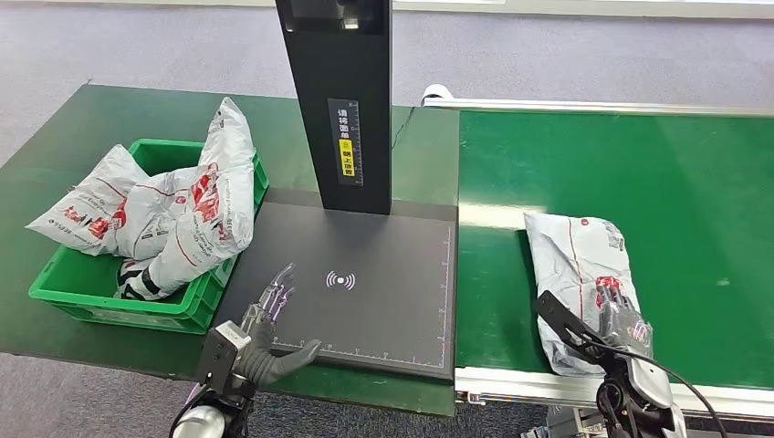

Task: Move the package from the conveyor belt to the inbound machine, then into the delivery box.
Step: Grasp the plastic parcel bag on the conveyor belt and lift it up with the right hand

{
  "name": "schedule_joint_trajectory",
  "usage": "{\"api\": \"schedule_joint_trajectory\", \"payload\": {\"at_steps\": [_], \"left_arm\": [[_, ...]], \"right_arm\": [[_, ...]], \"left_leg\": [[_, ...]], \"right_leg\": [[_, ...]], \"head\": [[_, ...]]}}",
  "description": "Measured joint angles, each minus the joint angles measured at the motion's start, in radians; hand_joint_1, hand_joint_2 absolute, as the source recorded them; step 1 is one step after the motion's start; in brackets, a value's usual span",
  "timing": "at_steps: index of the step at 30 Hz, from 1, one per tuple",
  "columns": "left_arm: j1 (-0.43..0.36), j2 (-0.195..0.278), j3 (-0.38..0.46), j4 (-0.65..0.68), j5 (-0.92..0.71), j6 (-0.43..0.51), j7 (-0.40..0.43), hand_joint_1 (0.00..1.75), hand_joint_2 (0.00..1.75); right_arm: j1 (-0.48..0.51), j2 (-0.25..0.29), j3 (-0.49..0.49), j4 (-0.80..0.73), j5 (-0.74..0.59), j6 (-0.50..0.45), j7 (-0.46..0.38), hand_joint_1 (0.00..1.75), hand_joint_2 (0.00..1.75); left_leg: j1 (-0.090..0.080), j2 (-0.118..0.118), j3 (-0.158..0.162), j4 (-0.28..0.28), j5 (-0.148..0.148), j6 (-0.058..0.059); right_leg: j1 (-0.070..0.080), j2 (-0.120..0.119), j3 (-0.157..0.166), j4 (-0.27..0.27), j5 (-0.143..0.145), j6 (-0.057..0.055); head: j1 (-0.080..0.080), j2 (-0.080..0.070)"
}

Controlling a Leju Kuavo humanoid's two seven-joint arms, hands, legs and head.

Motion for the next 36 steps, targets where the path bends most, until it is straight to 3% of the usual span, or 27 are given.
{"api": "schedule_joint_trajectory", "payload": {"at_steps": [10, 11, 14, 15, 25, 36], "left_arm": [[-0.011, -0.007, 0.0, 0.003, -0.005, 0.004, 0.01, 0.0, 1.75], [-0.011, -0.007, 0.001, 0.003, -0.005, 0.004, 0.01, 0.0, 1.75], [-0.011, -0.007, 0.001, 0.003, -0.005, 0.006, 0.01, 0.0, 1.75], [-0.011, -0.007, 0.001, 0.003, -0.005, 0.007, 0.01, 0.0, 1.75], [-0.008, -0.007, 0.001, 0.003, -0.006, 0.014, 0.012, 0.0, 1.75], [0.035, -0.007, 0.008, -0.014, -0.005, 0.03, 0.008, 0.0, 1.75]], "right_arm": [[-0.002, 0.002, 0.0, 0.039, -0.004, 0.077, -0.017, 0.0, 1.75], [-0.002, 0.002, 0.001, 0.04, -0.008, 0.086, -0.024, 0.09, 1.75], [-0.001, 0.003, 0.001, 0.042, -0.026, 0.115, -0.053, 1.4, 1.75], [-0.001, 0.004, 0.002, 0.043, -0.031, 0.121, -0.059, 1.75, 1.75], [-0.032, 0.005, 0.025, 0.048, -0.056, 0.117, -0.074, 1.75, 1.75], [-0.036, 0.045, 0.048, 0.013, -0.148, -0.031, -0.168, 1.75, 1.75]], "left_leg": [[0.0, 0.0, 0.0, 0.0, 0.0, 0.0], [0.0, 0.0, 0.0, 0.0, 0.0, 0.0], [0.0, 0.0, 0.0, 0.0, 0.0, 0.0], [0.0, 0.0, 0.0, 0.0, 0.0, 0.0], [0.0, 0.001, 0.001, 0.0, 0.0, 0.0], [0.0, 0.0, 0.0, 0.0, 0.0, 0.0]], "right_leg": [[0.0, 0.0, 0.0, 0.0, 0.0, 0.0], [0.0, 0.0, 0.0, 0.0, 0.0, 0.0], [0.0, 0.0, 0.0, 0.0, 0.0, 0.0], [0.0, 0.0, 0.0, 0.0, 0.0, 0.0], [0.0, 0.0, 0.001, 0.0, 0.0, 0.0], [0.0, 0.0, 0.0, 0.0, 0.0, 0.0]], "head": [[0.0, 0.0], [0.0, 0.0], [0.0, 0.0], [0.0, 0.0], [0.0, 0.0], [0.0, 0.0]]}}
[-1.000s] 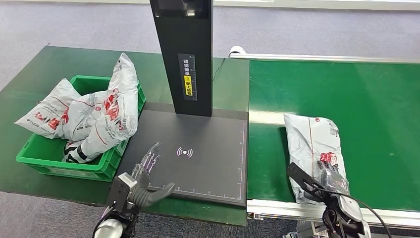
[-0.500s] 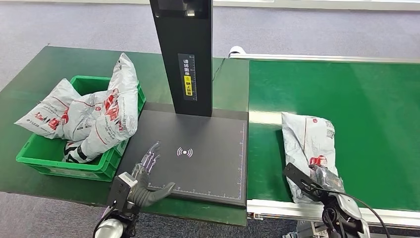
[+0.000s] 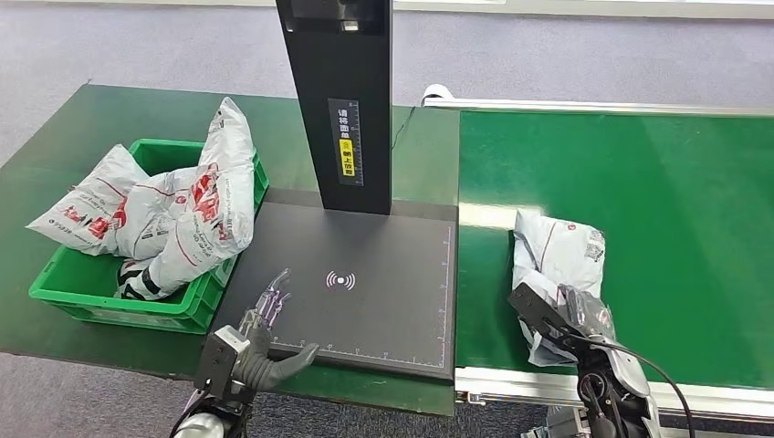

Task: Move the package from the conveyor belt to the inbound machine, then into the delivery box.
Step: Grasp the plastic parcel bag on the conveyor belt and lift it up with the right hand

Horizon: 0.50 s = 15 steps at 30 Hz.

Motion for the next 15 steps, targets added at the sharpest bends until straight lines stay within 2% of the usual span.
{"api": "schedule_joint_trajectory", "payload": {"at_steps": [6, 11, 15], "left_arm": [[0.016, -0.001, 0.008, -0.014, 0.0, 0.001, -0.004, 0.0, 1.75], [0.034, -0.003, 0.012, -0.037, 0.0, 0.006, -0.015, 0.0, 1.75], [0.043, -0.004, 0.019, -0.05, 0.001, 0.013, -0.023, 0.0, 1.75]], "right_arm": [[0.0, 0.018, -0.002, -0.036, -0.03, -0.037, -0.022, 1.75, 1.75], [-0.002, 0.056, -0.037, -0.114, -0.18, -0.177, -0.124, 1.75, 1.75], [-0.005, 0.079, -0.061, -0.18, -0.26, -0.217, -0.189, 1.75, 1.75]], "left_leg": [[0.0, 0.0, 0.0, 0.0, 0.0, 0.0], [0.0, 0.0, 0.0, 0.0, 0.0, 0.0], [0.0, 0.0, 0.0, 0.0, 0.0, 0.0]], "right_leg": [[0.0, 0.0, 0.0, 0.0, 0.0, 0.0], [0.0, 0.0, 0.0, 0.0, 0.0, 0.0], [0.0, 0.0, 0.0, 0.0, 0.0, 0.0]], "head": [[0.0, 0.0], [0.0, 0.0], [0.0, 0.0]]}}
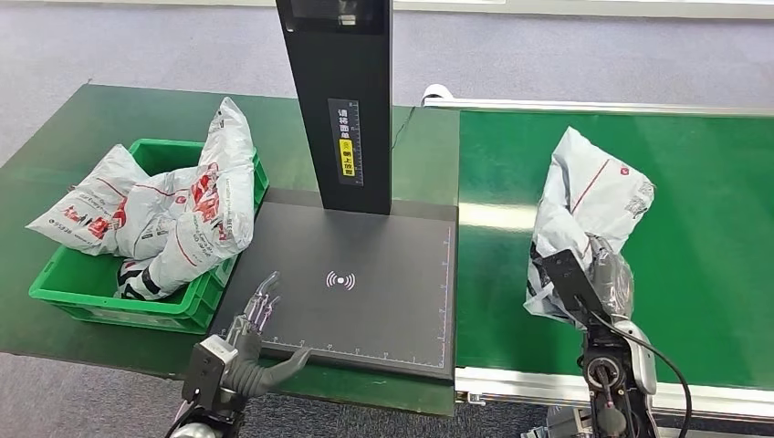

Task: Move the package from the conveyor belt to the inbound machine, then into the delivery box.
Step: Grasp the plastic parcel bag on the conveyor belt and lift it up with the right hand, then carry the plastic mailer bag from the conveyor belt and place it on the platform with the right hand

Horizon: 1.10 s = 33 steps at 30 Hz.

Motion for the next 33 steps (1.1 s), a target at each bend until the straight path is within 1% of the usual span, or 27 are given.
{"api": "schedule_joint_trajectory", "payload": {"at_steps": [5, 8, 10, 14, 18, 20, 24, 26, 28, 33], "left_arm": [[-0.001, -0.002, 0.008, -0.002, 0.016, 0.027, -0.034, 0.0, 1.75], [-0.008, -0.004, 0.018, -0.006, 0.044, 0.044, -0.06, 0.0, 1.75], [-0.016, -0.005, 0.023, -0.009, 0.062, 0.045, -0.069, 0.0, 1.75], [-0.03, -0.004, 0.027, -0.008, 0.082, 0.039, -0.079, 0.0, 1.75], [-0.04, -0.002, 0.028, -0.002, 0.091, 0.031, -0.087, 0.0, 1.75], [-0.045, -0.001, 0.028, 0.004, 0.091, 0.029, -0.088, 0.0, 1.75], [-0.064, -0.001, 0.026, 0.023, 0.092, 0.026, -0.089, 0.0, 1.75], [-0.079, -0.001, 0.022, 0.036, 0.092, 0.025, -0.089, 0.0, 1.75], [-0.094, -0.001, 0.019, 0.051, 0.092, 0.025, -0.088, 0.0, 1.75], [-0.115, -0.001, 0.015, 0.077, 0.092, 0.026, -0.086, 0.0, 1.75]], "right_arm": [[0.004, 0.026, -0.012, -0.084, -0.117, -0.065, -0.189, 1.75, 1.75], [0.023, 0.037, 0.014, -0.149, -0.102, -0.07, -0.278, 1.75, 1.75], [0.036, 0.042, 0.051, -0.184, -0.072, -0.057, -0.307, 1.75, 1.75], [0.058, 0.042, 0.168, -0.201, -0.006, 0.034, -0.312, 1.75, 1.75], [0.064, 0.034, 0.312, -0.152, 0.035, 0.113, -0.307, 1.75, 1.75], [0.062, 0.031, 0.376, -0.114, 0.048, 0.153, -0.29, 1.75, 1.75], [0.047, 0.023, 0.488, -0.016, 0.079, 0.259, -0.217, 1.75, 1.75], [0.034, 0.02, 0.533, 0.042, 0.086, 0.306, -0.192, 1.75, 1.75], [0.012, 0.017, 0.568, 0.099, 0.079, 0.333, -0.19, 1.75, 1.75], [-0.042, 0.015, 0.616, 0.186, 0.063, 0.356, -0.201, 1.75, 1.75]], "left_leg": [[0.0, 0.0, 0.0, 0.0, 0.0, 0.0], [0.0, 0.001, 0.0, 0.0, 0.0, 0.0], [0.0, 0.001, 0.0, 0.0, 0.0, 0.0], [0.001, 0.001, 0.0, 0.0, 0.0, 0.0], [0.001, 0.001, 0.0, 0.0, 0.0, 0.0], [0.001, 0.001, 0.0, 0.0, 0.0, 0.0], [0.001, 0.001, 0.0, 0.0, 0.0, 0.0], [0.001, 0.001, 0.0, 0.0, 0.0, 0.0], [0.001, 0.001, 0.0, 0.0, 0.0, 0.0], [0.001, 0.003, 0.003, 0.0, 0.0, 0.0]], "right_leg": [[0.0, 0.0, 0.0, 0.0, 0.0, 0.0], [0.0, 0.0, 0.0, 0.0, 0.0, 0.0], [0.0, 0.0, 0.0, 0.0, 0.0, 0.0], [0.001, 0.0, 0.0, 0.0, 0.0, 0.0], [0.001, 0.0, 0.0, 0.0, 0.0, 0.0], [0.001, 0.0, 0.0, 0.0, 0.0, 0.0], [0.001, 0.0, 0.0, 0.0, 0.0, 0.0], [0.001, 0.0, 0.0, 0.0, 0.0, 0.0], [0.001, 0.0, 0.0, 0.0, 0.0, 0.0], [0.001, 0.002, 0.001, 0.0, 0.0, 0.0]], "head": [[0.0, 0.0], [0.0, 0.0], [0.0, 0.0], [0.0, 0.0], [0.0, 0.0], [0.0, 0.0], [0.0, 0.0], [0.0, 0.0], [0.0, 0.0], [0.0, 0.0]]}}
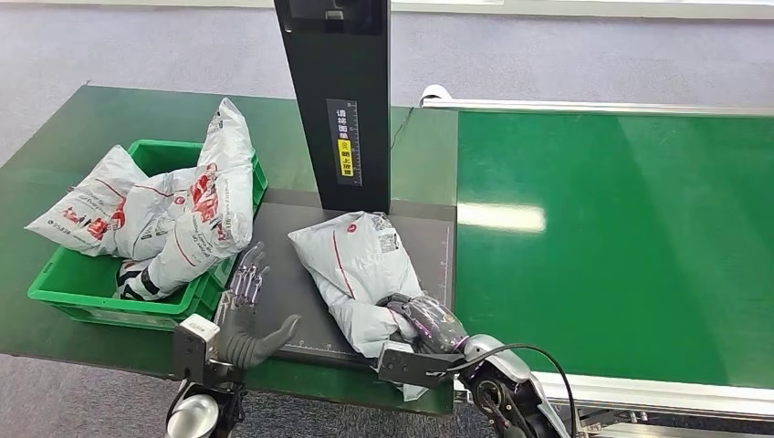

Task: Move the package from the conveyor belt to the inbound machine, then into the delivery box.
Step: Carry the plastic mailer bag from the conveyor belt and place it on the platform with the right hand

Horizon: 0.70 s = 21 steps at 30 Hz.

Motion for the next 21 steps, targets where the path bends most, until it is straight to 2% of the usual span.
{"api": "schedule_joint_trajectory", "payload": {"at_steps": [8, 14, 16, 19, 21], "left_arm": [[-0.008, 0.0, 0.0, 0.018, 0.0, 0.001, 0.001, 0.0, 1.75], [-0.002, 0.002, 0.0, 0.018, 0.007, 0.006, 0.004, 0.0, 1.75], [-0.002, 0.003, 0.001, 0.018, 0.01, 0.007, 0.003, 0.0, 1.75], [0.001, 0.004, 0.001, 0.018, 0.011, 0.012, 0.003, 0.0, 1.75], [0.007, 0.004, 0.001, 0.017, 0.012, 0.014, 0.002, 0.0, 1.75]], "right_arm": [[-0.033, -0.001, 0.024, 0.042, -0.018, 0.015, -0.016, 1.75, 1.75], [-0.042, -0.021, 0.052, 0.049, -0.143, 0.129, -0.154, 1.75, 1.75], [-0.041, -0.03, 0.061, 0.046, -0.175, 0.151, -0.177, 1.75, 1.75], [-0.041, -0.037, 0.067, 0.042, -0.195, 0.131, -0.182, 1.73, 1.75], [-0.041, -0.038, 0.068, 0.041, -0.196, 0.095, -0.18, 1.58, 1.75]], "left_leg": [[0.0, 0.001, 0.003, 0.0, 0.0, 0.0], [0.0, 0.0, 0.003, 0.0, 0.0, 0.0], [0.0, 0.0, 0.002, 0.0, 0.0, 0.0], [0.0, 0.0, 0.001, 0.0, 0.0, 0.0], [0.0, 0.0, 0.001, 0.0, 0.0, 0.0]], "right_leg": [[0.0, 0.001, 0.003, 0.0, 0.0, 0.0], [0.0, 0.001, 0.003, 0.0, 0.0, 0.0], [0.0, 0.001, 0.003, 0.0, 0.0, 0.0], [0.0, 0.001, 0.002, 0.0, 0.0, 0.0], [0.0, 0.001, 0.002, 0.0, 0.0, 0.0]], "head": [[0.0, 0.0], [0.0, 0.0], [0.0, 0.0], [0.0, 0.0], [0.0, 0.0]]}}
